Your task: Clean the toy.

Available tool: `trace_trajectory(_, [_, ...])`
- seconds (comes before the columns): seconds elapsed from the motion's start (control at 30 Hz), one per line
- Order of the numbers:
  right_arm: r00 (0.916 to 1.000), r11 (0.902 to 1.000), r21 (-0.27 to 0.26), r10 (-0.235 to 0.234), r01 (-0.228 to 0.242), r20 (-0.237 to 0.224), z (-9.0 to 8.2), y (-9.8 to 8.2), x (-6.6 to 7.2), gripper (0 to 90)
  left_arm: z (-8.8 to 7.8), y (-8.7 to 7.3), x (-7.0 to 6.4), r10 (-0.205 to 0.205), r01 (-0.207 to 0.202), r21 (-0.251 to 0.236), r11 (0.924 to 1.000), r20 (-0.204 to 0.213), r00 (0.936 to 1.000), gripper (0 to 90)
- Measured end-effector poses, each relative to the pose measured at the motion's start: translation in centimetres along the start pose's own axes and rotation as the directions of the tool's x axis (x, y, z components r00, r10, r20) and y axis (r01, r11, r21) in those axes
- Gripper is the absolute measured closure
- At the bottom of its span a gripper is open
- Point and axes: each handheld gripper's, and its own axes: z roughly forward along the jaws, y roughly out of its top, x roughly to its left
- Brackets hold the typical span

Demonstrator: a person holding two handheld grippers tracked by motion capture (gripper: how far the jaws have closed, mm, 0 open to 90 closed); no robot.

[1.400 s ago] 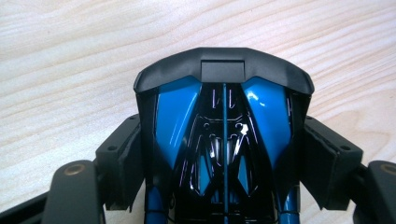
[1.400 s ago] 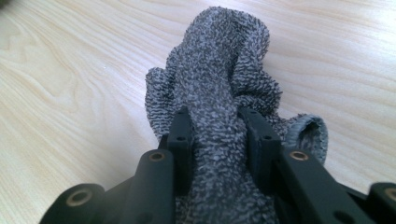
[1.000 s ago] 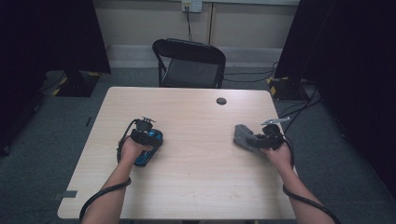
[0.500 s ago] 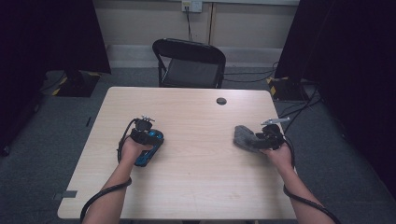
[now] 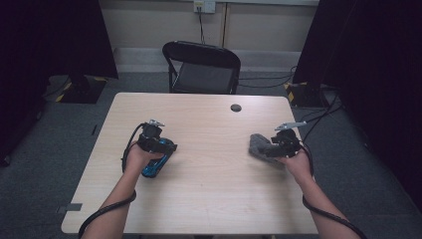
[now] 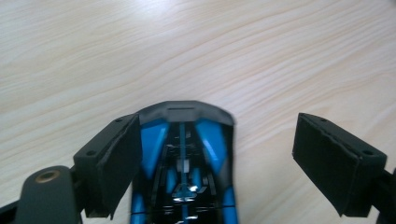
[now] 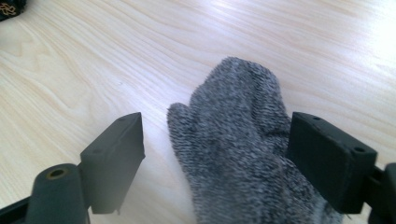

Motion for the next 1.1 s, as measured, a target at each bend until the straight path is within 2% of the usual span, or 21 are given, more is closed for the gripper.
trace_trajectory(0.17, [0.9994,0.9996,-0.008,-0.029,0.028,-0.02,0.2,0.4,1.2,13.9,-0.5,0.0,-1.0,0.01,-0.009,-0.024,0.9997,0.038,0.9992,14.9])
trace_trajectory(0.37, [0.9969,0.9985,-0.012,-0.055,0.054,-0.057,0.5,0.9,2.3,13.2,-1.3,0.1,-2.2,0.022,-0.016,-0.06,0.9981,0.092,0.9955,14.5])
trace_trajectory(0.57, [0.994,0.9965,-0.007,-0.084,0.083,-0.071,0.9,1.5,3.6,12.8,-1.2,-0.2,-2.9,0.057,-0.053,-0.042,0.9977,0.096,0.9938,14.8])
trace_trajectory(0.83, [0.9886,0.9933,-0.017,-0.116,0.115,-0.097,1.3,2.0,5.1,12.3,-1.1,-0.4,-3.9,0.083,-0.077,-0.055,0.9955,0.109,0.9905,14.5])
trace_trajectory(1.1, [0.9804,0.9879,-0.017,-0.155,0.154,-0.122,1.6,2.1,6.5,12.4,-1.1,-0.6,-4.9,0.12,-0.112,-0.061,0.9918,0.13,0.9843,15.0])
